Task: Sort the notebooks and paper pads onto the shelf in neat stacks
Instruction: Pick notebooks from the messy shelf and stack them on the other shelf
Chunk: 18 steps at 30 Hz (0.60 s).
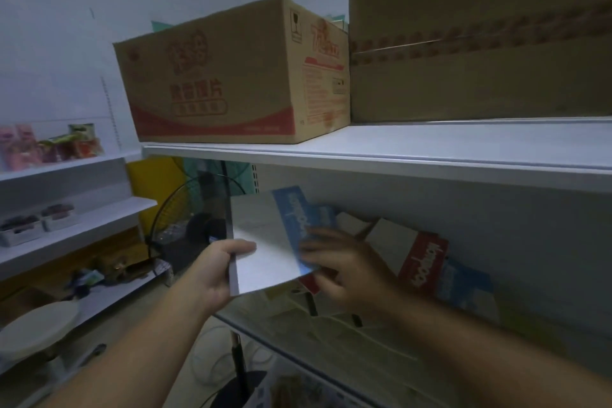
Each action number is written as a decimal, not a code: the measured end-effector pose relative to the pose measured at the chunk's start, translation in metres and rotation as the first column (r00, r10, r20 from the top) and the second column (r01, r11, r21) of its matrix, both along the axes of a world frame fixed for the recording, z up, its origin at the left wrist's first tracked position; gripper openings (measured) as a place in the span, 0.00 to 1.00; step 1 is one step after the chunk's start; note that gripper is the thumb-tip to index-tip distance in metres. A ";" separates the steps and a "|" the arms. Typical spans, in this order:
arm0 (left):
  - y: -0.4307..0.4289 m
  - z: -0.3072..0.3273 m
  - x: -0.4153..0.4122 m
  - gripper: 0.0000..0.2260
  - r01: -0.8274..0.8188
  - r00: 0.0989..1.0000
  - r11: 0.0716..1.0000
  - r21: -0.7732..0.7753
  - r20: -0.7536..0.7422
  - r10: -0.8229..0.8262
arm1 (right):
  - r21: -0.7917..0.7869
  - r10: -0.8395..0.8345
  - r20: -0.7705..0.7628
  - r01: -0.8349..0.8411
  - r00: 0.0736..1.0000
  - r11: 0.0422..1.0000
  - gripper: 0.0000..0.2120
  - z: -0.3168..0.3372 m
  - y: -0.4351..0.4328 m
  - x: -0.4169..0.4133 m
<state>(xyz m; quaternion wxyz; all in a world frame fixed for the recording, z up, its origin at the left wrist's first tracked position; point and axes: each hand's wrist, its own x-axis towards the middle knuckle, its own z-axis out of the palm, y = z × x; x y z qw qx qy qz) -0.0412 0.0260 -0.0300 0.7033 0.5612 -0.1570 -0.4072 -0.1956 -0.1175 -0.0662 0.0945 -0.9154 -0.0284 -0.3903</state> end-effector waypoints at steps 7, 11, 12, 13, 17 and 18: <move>0.005 -0.008 0.058 0.11 -0.153 0.986 0.987 0.045 0.069 0.149 | 0.013 -0.597 -0.473 0.683 0.648 0.730 0.30 0.010 -0.033 0.051; 0.007 -0.016 0.094 0.07 -0.085 0.995 0.994 0.071 0.056 0.081 | -0.093 -0.662 -0.579 0.768 0.476 0.633 0.36 0.016 -0.038 0.073; 0.007 -0.018 0.103 0.07 -0.065 0.997 0.994 0.083 0.050 0.061 | -0.078 -0.665 -0.572 0.776 0.479 0.626 0.35 0.018 -0.037 0.078; 0.008 -0.020 0.110 0.07 -0.042 0.998 0.994 0.099 0.040 0.038 | -0.047 -0.661 -0.574 0.787 0.483 0.615 0.35 0.020 -0.037 0.083; 0.016 -0.027 0.144 0.12 0.048 0.999 0.991 0.127 -0.014 -0.046 | 0.127 -0.533 -0.724 0.844 0.438 0.521 0.31 0.037 -0.038 0.097; 0.017 -0.028 0.153 0.14 0.062 0.998 0.990 0.129 -0.019 -0.060 | 0.166 -0.501 -0.754 0.860 0.426 0.482 0.32 0.039 -0.038 0.100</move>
